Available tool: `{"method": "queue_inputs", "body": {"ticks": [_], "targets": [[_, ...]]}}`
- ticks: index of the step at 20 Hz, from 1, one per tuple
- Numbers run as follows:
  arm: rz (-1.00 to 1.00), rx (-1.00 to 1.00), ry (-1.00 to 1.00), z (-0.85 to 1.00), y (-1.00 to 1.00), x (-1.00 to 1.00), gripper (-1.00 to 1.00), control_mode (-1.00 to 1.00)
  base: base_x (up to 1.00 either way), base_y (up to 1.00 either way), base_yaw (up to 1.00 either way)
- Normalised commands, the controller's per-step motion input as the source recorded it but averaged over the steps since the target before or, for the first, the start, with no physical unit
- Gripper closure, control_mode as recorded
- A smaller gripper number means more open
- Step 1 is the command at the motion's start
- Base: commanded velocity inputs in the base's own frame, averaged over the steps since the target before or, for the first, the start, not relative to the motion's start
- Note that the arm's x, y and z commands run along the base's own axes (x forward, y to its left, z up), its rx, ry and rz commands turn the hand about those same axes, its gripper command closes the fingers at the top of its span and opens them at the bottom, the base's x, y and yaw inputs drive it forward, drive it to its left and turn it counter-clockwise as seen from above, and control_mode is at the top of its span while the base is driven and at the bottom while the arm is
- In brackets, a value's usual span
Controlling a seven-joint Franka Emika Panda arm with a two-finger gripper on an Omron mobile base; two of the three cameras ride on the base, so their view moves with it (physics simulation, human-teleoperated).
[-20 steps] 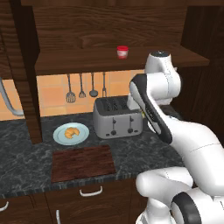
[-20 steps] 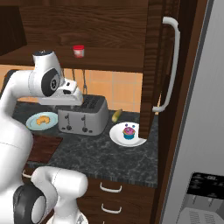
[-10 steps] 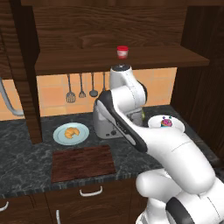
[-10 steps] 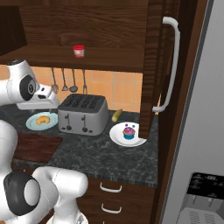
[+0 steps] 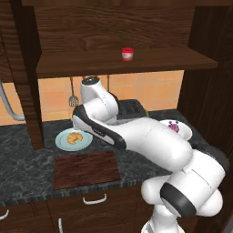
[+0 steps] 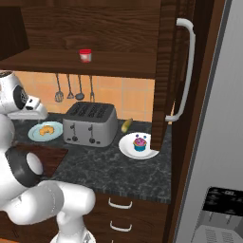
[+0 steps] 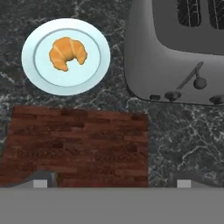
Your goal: From the different types of pastries on the counter, select a croissant and place it on the cutting board. Then retrieve a jar of jam from the cabinet and place it alongside the croissant on the cutting board.
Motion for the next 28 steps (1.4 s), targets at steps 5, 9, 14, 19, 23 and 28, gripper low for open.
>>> {"method": "queue_inputs", "body": {"ticks": [5, 9, 14, 19, 23, 28], "targets": [[-0.19, 0.06, 0.01, -0.60, 0.61, 0.36, -1.00, -1.00, 0.00, 0.00, 0.00], [-0.16, 0.12, 0.00, -0.46, 0.09, 0.49, -1.00, -1.00, 0.00, 0.00, 0.00], [-0.13, 0.07, 0.00, -0.41, 0.01, 0.53, -1.00, -1.00, 0.00, 0.00, 0.00], [-0.09, 0.03, 0.00, -0.28, 0.19, 0.47, -1.00, -1.00, 0.00, 0.00, 0.00], [-0.06, 0.00, 0.00, -0.14, 0.34, 0.29, -1.00, -1.00, 0.00, 0.00, 0.00], [-0.06, 0.00, 0.02, -0.19, 0.19, 0.34, -1.00, -1.00, 0.00, 0.00, 0.00]]}}
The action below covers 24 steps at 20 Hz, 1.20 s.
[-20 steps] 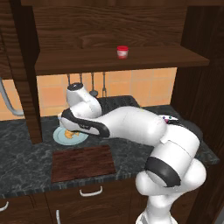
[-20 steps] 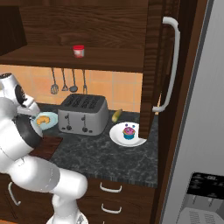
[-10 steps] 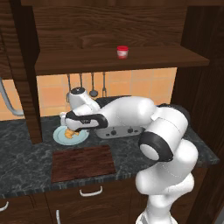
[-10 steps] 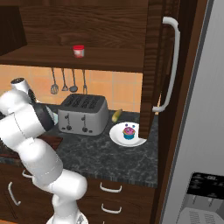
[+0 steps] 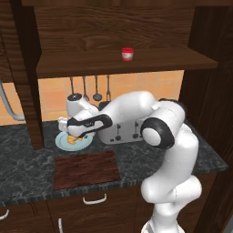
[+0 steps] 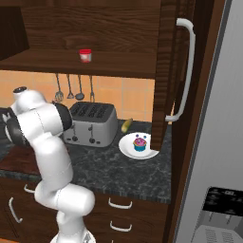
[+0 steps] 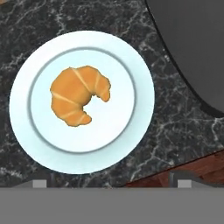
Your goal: From the different types of pastries on the counter, select a croissant and place it on the cutting board. Then retrieve a jar of jam from the cabinet and place it alongside the croissant on the cutting board.
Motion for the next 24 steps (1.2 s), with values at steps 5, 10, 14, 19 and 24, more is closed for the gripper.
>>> {"method": "queue_inputs", "body": {"ticks": [5, 10, 14, 19, 24], "targets": [[-0.06, 0.00, 0.02, -0.29, 0.04, 0.45, -1.00, -1.00, 0.00, 0.00, 0.00], [-0.06, 0.02, 0.00, -0.25, 0.09, 0.34, -1.00, -1.00, 0.00, 0.00, 0.00], [-0.05, 0.06, 0.00, -0.21, 0.11, 0.34, -1.00, -1.00, 0.00, 0.00, 0.00], [-0.03, 0.05, 0.00, -0.28, 0.02, 0.30, -1.00, -1.00, 0.00, 0.00, 0.00], [-0.01, 0.03, 0.00, -0.29, 0.00, 0.22, -1.00, -1.00, 0.00, 0.00, 0.00]]}}
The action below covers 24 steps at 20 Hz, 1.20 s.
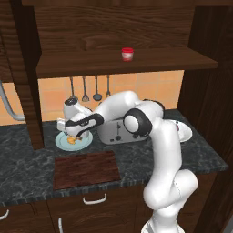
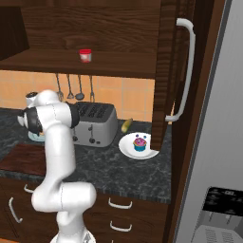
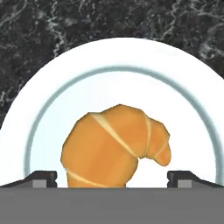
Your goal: From the different types of pastries on the counter, select a croissant and place it on the cutting board. Then retrieve a jar of jam from the cabinet and place it alongside the croissant on the cutting board.
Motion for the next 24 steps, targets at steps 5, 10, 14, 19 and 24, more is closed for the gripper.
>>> {"method": "queue_inputs", "body": {"ticks": [5, 10, 14, 19, 24], "targets": [[-0.01, 0.00, 0.00, -0.41, 0.01, 0.11, 1.00, -1.00, 0.00, 0.00, 0.00], [-0.02, 0.04, 0.00, -0.31, 0.06, 0.00, 1.00, -1.00, 0.00, 0.00, 0.00], [-0.01, 0.14, -0.07, 0.12, -0.12, -0.32, 1.00, -1.00, 0.00, 0.00, 0.00], [0.00, 0.12, -0.12, 0.44, -0.22, -0.92, 1.00, -1.00, 0.00, 0.00, 0.00], [0.00, 0.02, -0.03, 0.33, -0.08, -1.00, 1.00, -1.00, 0.00, 0.00, 0.00]]}}
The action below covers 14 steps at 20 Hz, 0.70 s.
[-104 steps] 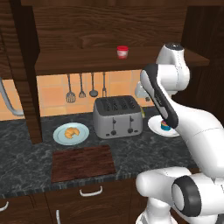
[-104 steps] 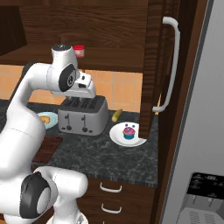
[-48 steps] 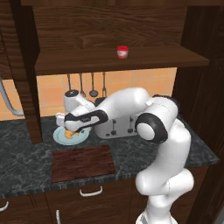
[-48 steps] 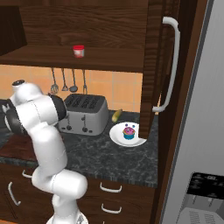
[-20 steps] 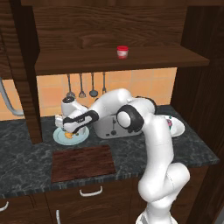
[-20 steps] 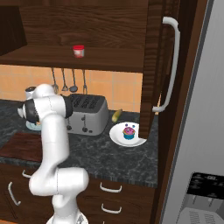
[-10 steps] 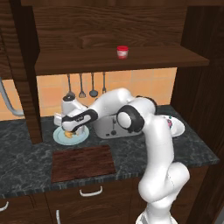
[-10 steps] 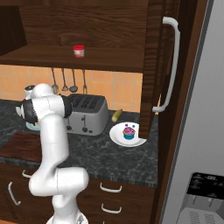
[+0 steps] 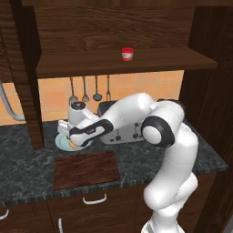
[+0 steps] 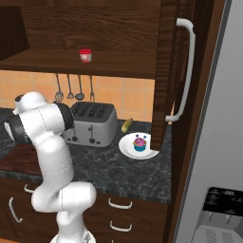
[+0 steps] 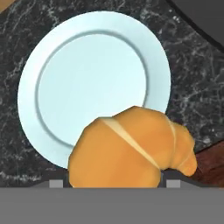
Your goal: From the different types of pastries on the counter, select a croissant and place it on the cutting board. Then retrieve a jar of jam from the cabinet and place it alongside the croissant on the cutting board.
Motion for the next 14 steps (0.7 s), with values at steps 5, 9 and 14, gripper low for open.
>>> {"method": "queue_inputs", "body": {"ticks": [5, 9, 14], "targets": [[0.00, 0.00, 0.02, 0.20, 0.00, -1.00, 1.00, -1.00, 0.00, 0.00, 0.00], [0.01, -0.01, 0.12, -0.01, 0.06, -0.82, 1.00, -1.00, 0.00, 0.00, 0.00], [0.00, -0.03, 0.11, -0.17, 0.22, -0.43, 1.00, -1.00, 0.00, 0.00, 0.00]]}}
